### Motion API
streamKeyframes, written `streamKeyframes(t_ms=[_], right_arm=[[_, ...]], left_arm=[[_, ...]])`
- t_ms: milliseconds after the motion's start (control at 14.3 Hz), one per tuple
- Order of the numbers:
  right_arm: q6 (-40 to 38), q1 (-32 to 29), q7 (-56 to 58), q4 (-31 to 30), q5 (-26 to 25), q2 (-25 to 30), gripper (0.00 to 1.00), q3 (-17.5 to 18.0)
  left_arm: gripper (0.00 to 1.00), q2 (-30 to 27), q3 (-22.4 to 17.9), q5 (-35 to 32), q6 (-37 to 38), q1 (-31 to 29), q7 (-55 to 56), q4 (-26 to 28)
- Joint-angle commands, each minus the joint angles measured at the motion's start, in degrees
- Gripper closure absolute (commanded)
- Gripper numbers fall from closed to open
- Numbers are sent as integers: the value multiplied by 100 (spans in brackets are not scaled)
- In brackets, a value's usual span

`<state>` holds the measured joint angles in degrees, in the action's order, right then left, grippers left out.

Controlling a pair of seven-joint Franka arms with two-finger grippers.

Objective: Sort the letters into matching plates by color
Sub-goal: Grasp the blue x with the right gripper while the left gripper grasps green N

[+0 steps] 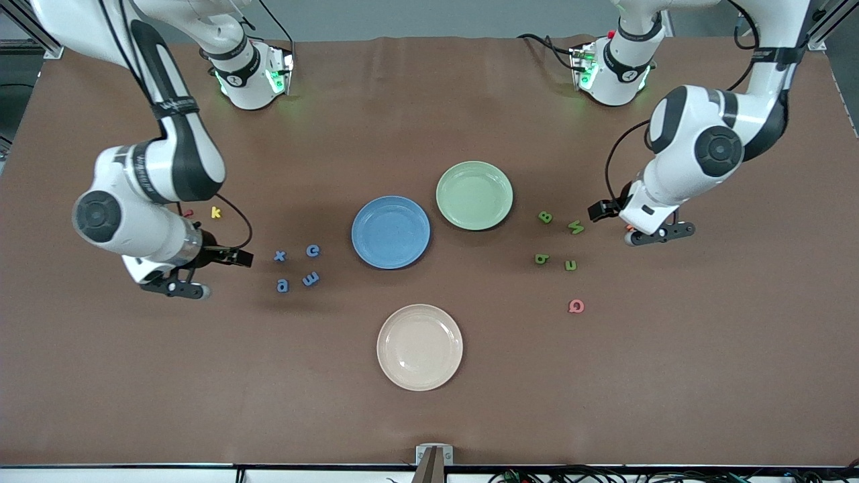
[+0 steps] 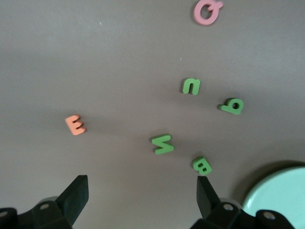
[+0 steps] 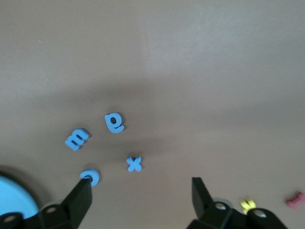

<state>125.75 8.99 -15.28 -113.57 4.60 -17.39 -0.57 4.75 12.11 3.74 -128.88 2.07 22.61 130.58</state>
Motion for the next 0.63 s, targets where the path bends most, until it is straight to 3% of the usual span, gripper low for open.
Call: streamKeyframes(t_ms=[0, 70, 209, 558], right_arm=[[939, 173, -133, -971, 85, 324, 15, -22], [1299, 252, -168, -1156, 85, 306, 16, -22], [1924, 462, -405, -1377, 85, 97, 28, -22], [2235, 631, -564, -1369, -55, -291, 28, -40]], left_arm=[[0, 244, 133, -161, -627, 39, 296, 292], [0, 411, 143, -380, -856, 48, 497, 310], [0, 807, 143, -759, -1348, 205, 1094, 363], [0, 1186, 143, -1094, -1913, 242, 1624, 495]])
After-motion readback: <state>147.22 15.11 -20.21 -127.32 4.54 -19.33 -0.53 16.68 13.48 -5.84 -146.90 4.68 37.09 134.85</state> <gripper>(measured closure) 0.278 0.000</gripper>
